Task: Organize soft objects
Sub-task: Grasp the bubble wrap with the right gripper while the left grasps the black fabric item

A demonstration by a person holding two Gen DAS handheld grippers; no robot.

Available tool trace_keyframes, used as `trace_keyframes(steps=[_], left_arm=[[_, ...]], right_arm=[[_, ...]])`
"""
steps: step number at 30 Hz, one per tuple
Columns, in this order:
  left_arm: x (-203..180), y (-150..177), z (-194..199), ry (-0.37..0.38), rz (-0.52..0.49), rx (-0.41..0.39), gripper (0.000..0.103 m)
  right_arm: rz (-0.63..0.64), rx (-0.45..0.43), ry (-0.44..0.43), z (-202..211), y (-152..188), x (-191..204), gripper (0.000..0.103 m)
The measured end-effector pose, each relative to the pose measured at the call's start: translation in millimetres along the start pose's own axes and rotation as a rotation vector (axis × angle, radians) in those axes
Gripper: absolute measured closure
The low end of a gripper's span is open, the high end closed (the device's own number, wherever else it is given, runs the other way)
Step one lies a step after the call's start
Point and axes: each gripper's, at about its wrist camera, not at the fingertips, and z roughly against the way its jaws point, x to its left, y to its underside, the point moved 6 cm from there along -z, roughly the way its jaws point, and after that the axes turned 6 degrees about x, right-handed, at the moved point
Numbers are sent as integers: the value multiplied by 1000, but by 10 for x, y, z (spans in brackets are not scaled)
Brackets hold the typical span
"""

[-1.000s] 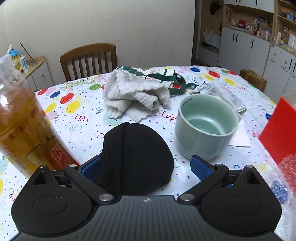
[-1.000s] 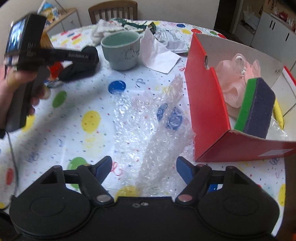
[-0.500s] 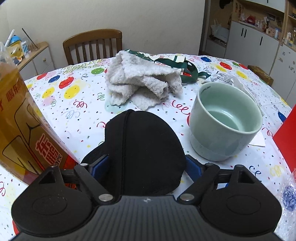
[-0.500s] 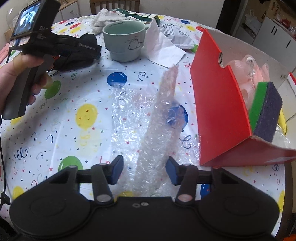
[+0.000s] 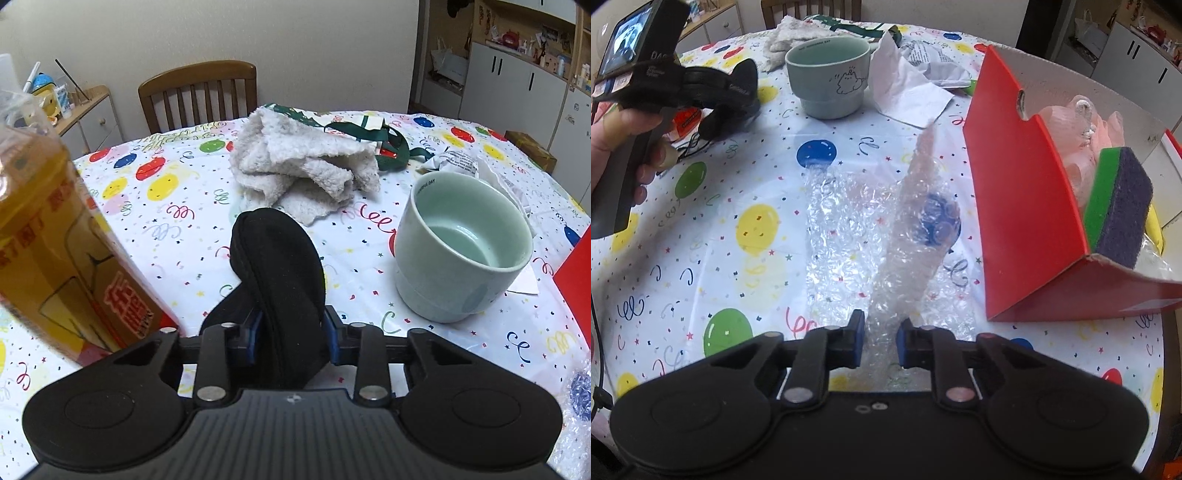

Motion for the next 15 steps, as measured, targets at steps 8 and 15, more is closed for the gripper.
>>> trace_keyframes(steps=[8,15], left_arm=[[34,74,163,23,-5,-11,78],[-7,127,430,75,-20,-18,78]], right_arm=[[0,-51,-17,208,-7,-28,95],[-39,-100,-43,434,-23,-92,97]])
